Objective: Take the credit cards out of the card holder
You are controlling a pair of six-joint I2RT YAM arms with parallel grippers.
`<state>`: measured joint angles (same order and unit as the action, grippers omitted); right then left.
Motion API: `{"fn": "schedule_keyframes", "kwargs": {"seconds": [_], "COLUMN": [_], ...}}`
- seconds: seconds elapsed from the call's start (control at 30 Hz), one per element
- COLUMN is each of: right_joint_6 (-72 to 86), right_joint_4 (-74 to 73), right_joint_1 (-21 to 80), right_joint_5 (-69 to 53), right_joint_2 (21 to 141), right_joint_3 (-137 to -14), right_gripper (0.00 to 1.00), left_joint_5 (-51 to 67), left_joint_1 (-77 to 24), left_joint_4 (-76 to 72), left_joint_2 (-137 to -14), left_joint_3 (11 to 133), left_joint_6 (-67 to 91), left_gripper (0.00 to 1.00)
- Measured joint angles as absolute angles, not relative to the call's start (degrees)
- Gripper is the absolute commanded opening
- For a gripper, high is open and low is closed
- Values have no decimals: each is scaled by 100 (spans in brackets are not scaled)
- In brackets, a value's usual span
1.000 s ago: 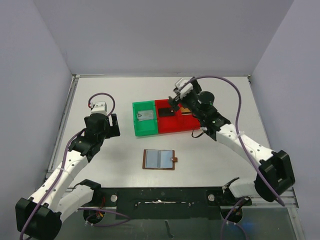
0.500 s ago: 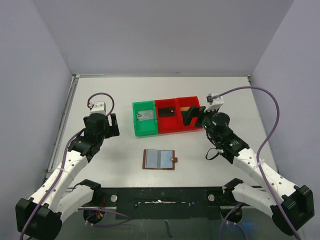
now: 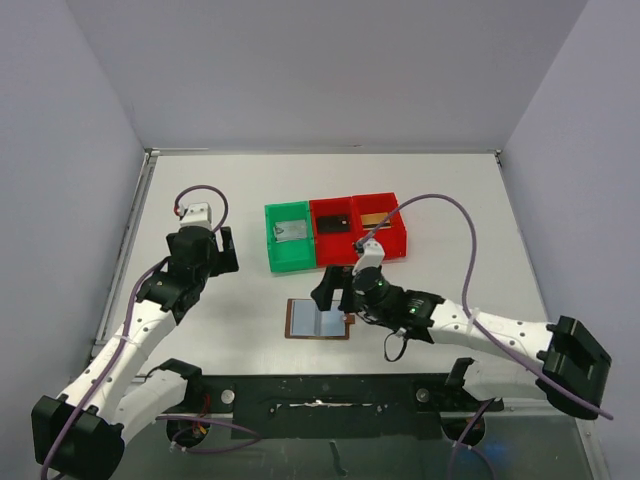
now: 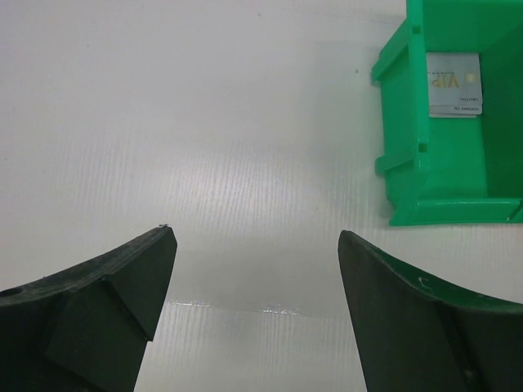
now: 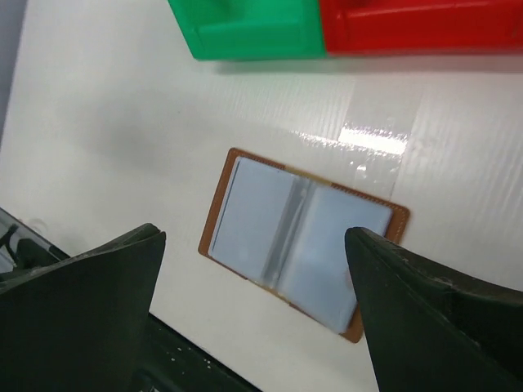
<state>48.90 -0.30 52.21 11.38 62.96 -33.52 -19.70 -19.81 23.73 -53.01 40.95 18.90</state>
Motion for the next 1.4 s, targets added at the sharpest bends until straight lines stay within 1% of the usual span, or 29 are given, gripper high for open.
{"fn": "schedule_keyframes", "kwargs": {"seconds": [0.07,0.13,0.17,0.23,0.3,0.33,0.53,0.73,1.23,1.33,1.4], "right_joint_6": [5190,5443,5559,5774,5878,5902,6042,6112,6128,6160,6195], "right_joint_4": [-523,-934,-1138,-1546,-1791,-1865,-2274,-2486,-2580,-2626,-2672], "right_joint_1": [5841,6163,6274,6475,6591,6626,6720,6709,6532,6477,6447], "right_joint_5": [1699,2156,2362,2705,2873,2902,2934,2851,2477,2414,2373], "right_joint_2": [6831,7332,7572,8055,8429,8569,9216,9448,10088,10226,10339], "right_joint_3": [-3848,-4320,-4541,-4987,-5295,-5391,-5763,-5872,-6372,-6377,-6377], "right_gripper": [94,91,87,77,71,69,64,57,55,52,47], "left_joint_5": [-1973,-1973,-1973,-1975,-1975,-1975,-1979,-1992,-1990,-1990,-1990], "left_joint_1": [-1975,-1975,-1975,-1966,-1964,-1964,-1949,-1942,-1940,-1940,-1940], "left_joint_4": [2373,2373,2373,2373,2373,2373,2373,2373,2373,2373,2373], "left_joint_2": [-5301,-5301,-5301,-5301,-5299,-5299,-5295,-5293,-5293,-5293,-5293], "left_joint_3": [4095,4095,4095,4095,4095,4095,4095,4095,4095,4095,4095], "left_joint_6": [1890,1890,1890,1890,1890,1892,1890,1890,1890,1890,1890], "left_gripper": [80,80,80,80,80,80,80,80,80,80,80]}}
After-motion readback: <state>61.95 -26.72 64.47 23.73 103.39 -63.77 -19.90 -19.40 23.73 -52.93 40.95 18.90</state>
